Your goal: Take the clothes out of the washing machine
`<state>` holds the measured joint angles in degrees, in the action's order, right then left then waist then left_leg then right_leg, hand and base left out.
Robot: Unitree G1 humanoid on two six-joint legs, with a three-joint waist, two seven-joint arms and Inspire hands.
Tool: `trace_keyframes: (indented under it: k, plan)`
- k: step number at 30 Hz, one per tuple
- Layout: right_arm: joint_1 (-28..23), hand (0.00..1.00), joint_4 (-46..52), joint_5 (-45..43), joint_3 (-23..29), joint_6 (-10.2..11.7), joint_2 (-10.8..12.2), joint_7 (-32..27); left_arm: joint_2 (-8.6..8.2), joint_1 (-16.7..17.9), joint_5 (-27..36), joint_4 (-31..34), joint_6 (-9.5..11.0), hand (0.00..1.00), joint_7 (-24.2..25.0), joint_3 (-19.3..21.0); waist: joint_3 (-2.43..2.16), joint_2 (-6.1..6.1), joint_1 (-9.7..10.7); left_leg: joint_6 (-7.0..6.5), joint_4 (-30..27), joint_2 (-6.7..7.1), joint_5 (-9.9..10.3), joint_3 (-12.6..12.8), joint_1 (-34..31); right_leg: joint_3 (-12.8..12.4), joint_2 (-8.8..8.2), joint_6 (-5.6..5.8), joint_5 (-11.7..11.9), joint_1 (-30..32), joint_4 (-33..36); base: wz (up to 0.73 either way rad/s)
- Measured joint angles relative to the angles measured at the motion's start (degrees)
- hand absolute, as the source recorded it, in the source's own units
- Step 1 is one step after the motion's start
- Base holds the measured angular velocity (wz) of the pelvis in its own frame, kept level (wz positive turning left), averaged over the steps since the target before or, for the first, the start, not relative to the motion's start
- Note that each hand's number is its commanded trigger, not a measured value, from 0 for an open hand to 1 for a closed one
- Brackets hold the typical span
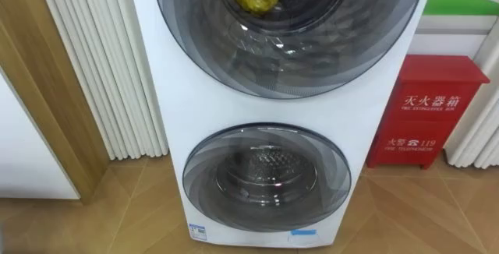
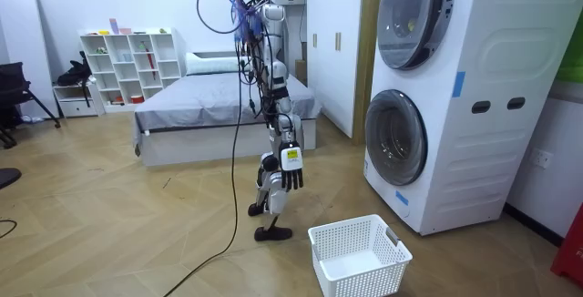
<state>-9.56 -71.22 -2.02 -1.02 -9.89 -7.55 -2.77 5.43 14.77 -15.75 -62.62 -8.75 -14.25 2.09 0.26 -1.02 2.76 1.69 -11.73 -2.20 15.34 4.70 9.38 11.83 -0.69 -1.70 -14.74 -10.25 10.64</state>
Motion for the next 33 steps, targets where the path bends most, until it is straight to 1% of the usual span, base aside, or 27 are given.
trace_keyframes:
  k: [5, 8, 11, 12, 13, 15, 18, 19, 20, 21, 22, 23, 24, 25, 26, 27, 28, 29, 30, 31, 33]
  plan:
    - [-0.08, 0.0, 0.01, -0.02, -0.04, 0.01, 0.0, 0.0, 0.0, 0.26, -0.09, 0.0, -0.05, 0.0, 0.35, -0.01, -0.03, 0.09, -0.08, 0.0, 0.05, 0.03, 0.0, -0.02, 0.32, -0.38, 0.0, 0.0, 0.0, -0.26, -0.02, -0.01]
    - [-0.14, 0.0, 0.01, -0.01, 0.05, 0.02, 0.0, 0.11, 0.0, -0.09, -0.18, 0.01, -0.05, 0.0, 0.35, 0.77, -0.01, 0.07, 0.08, 0.0, 0.02, 0.04, 0.0, 0.22, 0.21, -0.31, -0.01, 0.0, 0.0, -0.18, -0.04, 0.0]
    - [-0.27, 0.0, 0.0, 0.33, 0.13, 0.01, 0.0, -0.08, 0.06, -0.25, -0.15, 0.01, -0.21, 0.0, 0.24, 1.22, 0.05, -0.02, 0.16, 0.0, 0.04, 0.07, 0.0, 0.2, 0.21, -0.3, -0.03, 0.01, -0.01, -0.23, -0.06, 0.0]
    - [-0.39, 0.0, -0.01, 1.11, 0.11, -0.05, 0.01, -0.31, 0.06, -0.27, -0.1, 0.01, -0.53, 0.0, 0.24, 1.19, 0.14, -0.18, 0.11, 0.0, 0.04, 0.08, 0.0, 0.22, 0.2, -0.32, -0.03, 0.01, -0.01, -0.18, -0.05, 0.0]
    - [-0.49, 0.0, -0.01, 1.88, 0.14, -0.16, 0.01, -0.51, 0.06, -0.5, -0.11, 0.02, -0.77, 0.0, 0.24, 1.19, 0.11, -0.12, 0.13, 0.0, 0.05, 0.08, 0.0, 0.22, 0.15, -0.33, -0.02, 0.02, -0.02, -0.13, -0.09, 0.0]
    - [-0.61, 0.0, 0.0, 3.33, 0.13, -0.21, 0.0, -0.88, 0.05, -0.63, -0.15, 0.02, -0.92, 0.0, 0.27, 1.22, 0.15, -0.42, 0.11, 0.0, 0.12, 0.09, 0.0, 0.07, 0.22, -0.31, -0.01, 0.02, -0.02, -0.26, -0.12, 0.0]
    - [-0.47, 0.0, 0.07, 4.76, 0.11, -0.74, -0.02, -1.25, 0.05, -1.52, -0.16, 0.03, -0.89, 0.0, 0.88, 1.54, 0.18, -0.63, -0.31, 0.0, 0.15, 0.09, 0.0, -0.01, 0.2, -0.08, -0.05, 0.02, -0.01, -0.4, -0.12, 0.01]
    - [-0.38, 0.0, 1.34, 3.99, 0.21, -1.33, -0.19, -1.4, 0.04, -1.54, -0.15, 0.4, -0.84, 0.0, 1.12, 2.03, 0.04, -0.85, -0.34, 0.0, 0.13, 0.1, 0.0, -0.1, 0.19, -0.05, -0.07, 0.02, -0.01, -0.6, -0.03, 0.0]
    - [-0.37, 0.0, 2.45, 3.18, 0.22, -1.68, -0.4, -1.45, 0.05, -1.54, -0.14, 0.53, -0.75, 0.0, 1.15, 2.27, 0.12, -0.96, -0.37, 0.0, 0.12, 0.11, 0.0, -0.11, 0.17, 0.02, -0.1, 0.02, -0.01, -0.57, 0.02, 0.0]
    - [-0.27, 0.0, 5.87, 1.67, 1.15, -2.15, -1.11, -1.65, 0.18, -1.63, -0.13, 0.6, -0.48, 0.0, 1.14, 2.5, 0.15, -1.02, -0.5, -0.02, 0.13, 0.17, -0.01, 0.0, 0.14, 0.26, -0.23, 0.02, -0.01, -0.36, 0.2, -0.13]
    - [0.42, 0.0, 11.45, 2.05, 3.7, -2.18, -1.69, -2.38, 0.2, -1.7, -0.14, 0.61, -0.22, 0.0, 1.14, 3.31, 0.15, -1.01, -0.84, -0.15, 0.29, 0.17, -0.09, 0.25, 0.19, -0.22, -0.18, 0.01, 0.03, 0.33, 0.29, -0.18]
    - [1.26, 0.0, 14.09, 2.6, 4.81, -2.05, -1.94, -2.92, 0.26, -1.75, -0.12, 0.61, -0.06, 0.0, 1.13, 3.7, 0.18, -1.08, -0.98, -0.2, 0.35, 0.16, -0.13, 0.36, 0.24, -0.49, -0.13, -0.02, 0.13, 0.42, 0.24, -0.16]
    - [3.72, 0.0, 18.68, 5.36, 7.07, -1.08, -2.16, -3.92, 0.47, -1.92, 0.01, 0.8, 0.33, 0.0, 1.12, 4.62, 0.19, -1.45, -0.9, -0.24, 0.3, 0.15, -0.16, 0.35, 0.21, -0.53, -0.07, 0.01, 0.29, 0.37, -0.04, 0.0]
    - [6.14, 0.0, 23.28, 9.57, 8.21, -0.01, -2.6, -4.35, 0.99, -2.5, 0.26, 0.77, 0.51, 0.0, 1.08, 4.69, 0.15, -1.97, -0.94, -0.25, 0.29, 0.15, -0.17, 0.31, 0.29, -0.52, -0.06, 0.02, 0.29, 0.36, -0.02, 0.11]
    - [7.17, 0.0, 26.1, 11.08, 8.54, 0.26, -2.86, -4.51, 1.26, -2.78, 0.25, 0.78, 0.61, 0.0, 1.11, 4.66, 0.16, -2.2, -1.18, -0.25, 0.28, 0.15, -0.17, 0.26, 0.24, -0.45, -0.04, 0.04, 0.31, 0.4, -0.03, 0.12]
    - [9.29, 0.0, 31.49, 12.85, 8.98, 1.12, -3.31, -4.6, 1.81, -2.85, 0.26, 0.78, 0.96, 0.0, 1.12, 4.61, 0.21, -2.46, -1.53, -0.25, 0.2, 0.14, -0.17, 0.15, 0.16, -0.34, 0.13, 0.06, 0.38, 0.39, -0.14, 0.09]
    - [11.19, 0.0, 36.58, 13.87, 9.12, 1.91, -3.56, -4.88, 2.4, -3.03, 0.27, 1.35, 1.15, 0.0, 1.11, 4.58, 0.13, -2.55, -1.65, -0.25, 0.06, 0.15, -0.17, -0.06, -0.07, -0.06, 0.34, 0.07, 0.4, 0.39, -0.19, 0.09]
    - [12.11, 0.0, 39.25, 14.03, 9.21, 2.1, -3.62, -5.07, 2.72, -2.83, 0.23, 1.71, 1.25, 0.0, 1.05, 4.59, 0.02, -2.76, -1.65, -0.25, 0.02, 0.15, -0.17, -0.08, -0.23, 0.12, 0.33, 0.07, 0.4, 0.45, -0.23, 0.13]
    - [13.88, 0.0, 43.5, 14.43, 9.2, 2.75, -3.79, -5.42, 3.29, -2.62, 0.05, 2.07, 1.25, 0.0, 0.93, 4.55, -0.09, -3.05, -1.61, -0.25, -0.01, 0.11, -0.17, -0.12, -0.76, 0.77, 0.35, 0.05, 0.43, 0.76, -0.29, 0.13]
    - [15.96, 0.0, 45.76, 14.83, 9.17, 3.58, -4.33, -5.43, 3.63, -2.61, -0.06, 2.06, 1.17, 0.0, 0.91, 4.58, -0.04, -3.28, -1.64, -0.25, 0.07, -0.02, -0.17, -0.32, -1.1, 0.88, 0.49, 0.0, 0.66, 1.1, -0.17, 0.11]
    - [18.72, 0.0, 47.25, 15.06, 9.23, 3.74, -5.13, -6.14, 3.54, -2.31, -0.18, 2.07, 0.87, 0.0, 0.91, 4.53, -0.12, -3.16, -1.76, -0.26, 0.55, -0.19, -0.18, -0.94, -0.97, 0.65, 0.76, -0.1, 1.2, 0.75, -0.1, 0.1]
